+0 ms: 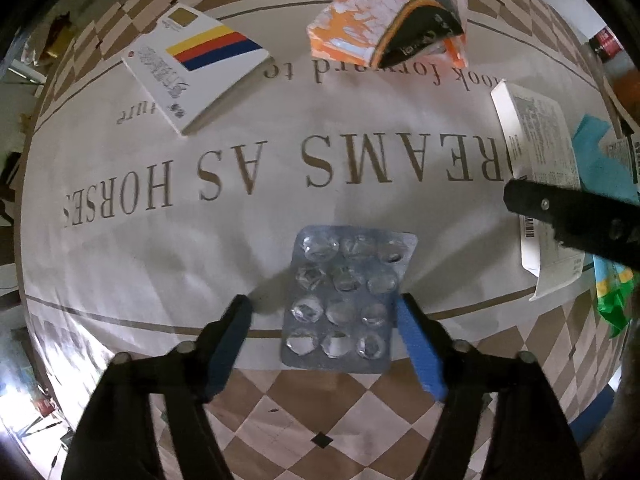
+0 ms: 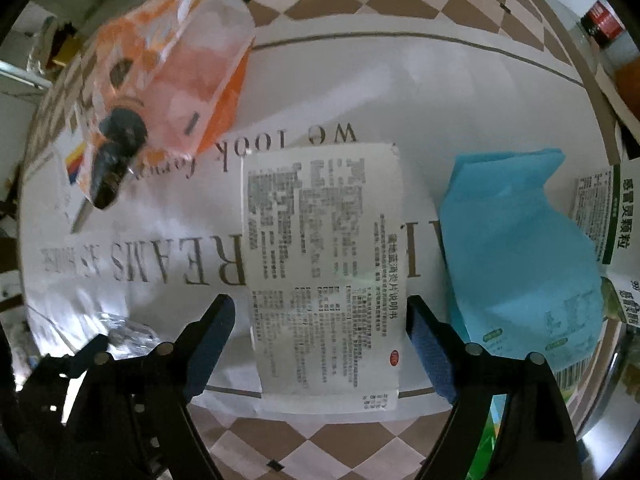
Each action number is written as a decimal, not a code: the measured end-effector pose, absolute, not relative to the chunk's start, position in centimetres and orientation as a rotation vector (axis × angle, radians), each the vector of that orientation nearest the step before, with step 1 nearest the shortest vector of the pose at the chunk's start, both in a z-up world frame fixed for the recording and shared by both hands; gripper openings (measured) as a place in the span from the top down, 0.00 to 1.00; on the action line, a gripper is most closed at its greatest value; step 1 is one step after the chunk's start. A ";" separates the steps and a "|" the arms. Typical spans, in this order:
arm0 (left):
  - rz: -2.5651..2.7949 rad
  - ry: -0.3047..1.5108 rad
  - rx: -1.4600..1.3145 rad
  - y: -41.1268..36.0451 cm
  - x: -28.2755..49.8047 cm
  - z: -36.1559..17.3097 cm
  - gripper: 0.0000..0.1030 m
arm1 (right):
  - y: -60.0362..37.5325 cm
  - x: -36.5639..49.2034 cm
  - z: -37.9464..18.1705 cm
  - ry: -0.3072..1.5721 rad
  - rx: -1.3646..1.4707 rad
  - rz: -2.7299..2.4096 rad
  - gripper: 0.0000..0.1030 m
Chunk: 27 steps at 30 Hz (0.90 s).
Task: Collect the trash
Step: 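Lift the blister pack with the left tool while the right tool lifts the leaflet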
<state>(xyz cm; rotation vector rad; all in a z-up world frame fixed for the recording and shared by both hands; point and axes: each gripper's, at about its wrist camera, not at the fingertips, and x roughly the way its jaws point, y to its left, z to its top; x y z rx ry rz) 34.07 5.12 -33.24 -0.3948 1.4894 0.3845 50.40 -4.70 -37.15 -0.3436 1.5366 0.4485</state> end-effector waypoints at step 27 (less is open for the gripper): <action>0.423 1.466 -0.426 5.2 31.6 -34.1 0.49 | 0.1 41.7 -37.6 1.496 -0.496 0.484 0.29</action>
